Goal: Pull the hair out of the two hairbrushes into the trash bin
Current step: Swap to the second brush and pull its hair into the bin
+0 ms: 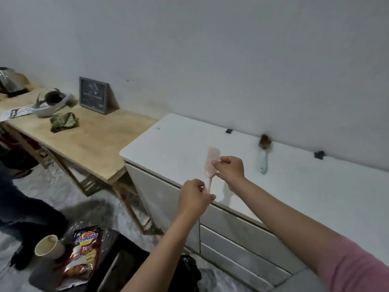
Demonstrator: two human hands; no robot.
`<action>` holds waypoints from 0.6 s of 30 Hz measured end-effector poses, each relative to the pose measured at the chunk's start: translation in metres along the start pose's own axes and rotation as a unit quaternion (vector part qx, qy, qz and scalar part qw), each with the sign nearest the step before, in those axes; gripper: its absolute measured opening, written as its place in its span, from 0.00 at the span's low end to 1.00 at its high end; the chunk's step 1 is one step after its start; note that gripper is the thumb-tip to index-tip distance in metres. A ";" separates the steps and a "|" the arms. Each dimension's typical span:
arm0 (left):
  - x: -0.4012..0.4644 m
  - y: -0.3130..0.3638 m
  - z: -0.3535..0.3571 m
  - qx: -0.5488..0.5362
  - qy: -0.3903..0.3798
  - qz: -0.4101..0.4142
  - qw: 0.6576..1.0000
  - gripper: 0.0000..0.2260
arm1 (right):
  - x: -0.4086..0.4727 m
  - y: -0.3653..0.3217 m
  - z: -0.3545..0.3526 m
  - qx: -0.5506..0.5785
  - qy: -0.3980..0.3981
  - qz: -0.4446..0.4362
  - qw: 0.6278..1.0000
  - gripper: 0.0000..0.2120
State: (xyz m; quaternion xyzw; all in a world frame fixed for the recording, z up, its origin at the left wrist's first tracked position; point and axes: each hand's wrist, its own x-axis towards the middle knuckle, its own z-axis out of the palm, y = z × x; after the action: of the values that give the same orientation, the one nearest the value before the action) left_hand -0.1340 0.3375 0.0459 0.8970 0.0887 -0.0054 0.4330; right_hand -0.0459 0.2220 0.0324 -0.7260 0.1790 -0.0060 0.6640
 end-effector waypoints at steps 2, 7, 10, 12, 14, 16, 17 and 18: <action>0.008 0.021 0.027 0.007 -0.020 0.013 1.000 0.11 | 0.018 0.001 -0.033 0.007 0.023 0.008 1.000 0.19; 0.035 0.076 0.108 -0.002 -0.083 0.045 0.996 0.15 | 0.071 0.005 -0.125 0.016 0.079 0.019 0.997 0.19; 0.049 0.103 0.154 0.008 -0.109 0.065 0.992 0.17 | 0.102 0.009 -0.171 0.018 0.104 0.031 0.994 0.20; 0.058 0.120 0.183 0.020 -0.122 0.075 0.990 0.17 | 0.121 0.013 -0.199 0.011 0.123 0.035 0.992 0.21; 0.068 0.133 0.209 0.033 -0.129 0.079 0.988 0.16 | 0.140 0.017 -0.221 -0.006 0.135 0.042 0.990 0.20; 0.076 0.140 0.231 0.043 -0.134 0.079 0.987 0.16 | 0.157 0.022 -0.238 -0.018 0.142 0.054 0.988 0.19; 0.081 0.144 0.242 0.052 -0.136 0.079 0.986 0.16 | 0.165 0.024 -0.246 -0.020 0.145 0.061 0.987 0.19; 0.083 0.145 0.248 0.064 -0.136 0.082 0.985 0.16 | 0.169 0.027 -0.250 -0.019 0.147 0.065 0.987 0.19</action>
State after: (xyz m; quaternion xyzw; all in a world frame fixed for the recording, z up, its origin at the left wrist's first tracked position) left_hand -0.0122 0.0694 -0.0036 0.9179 -0.0454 -0.0981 0.3818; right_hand 0.0441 -0.0652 -0.0032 -0.7168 0.3215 -0.0658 0.6152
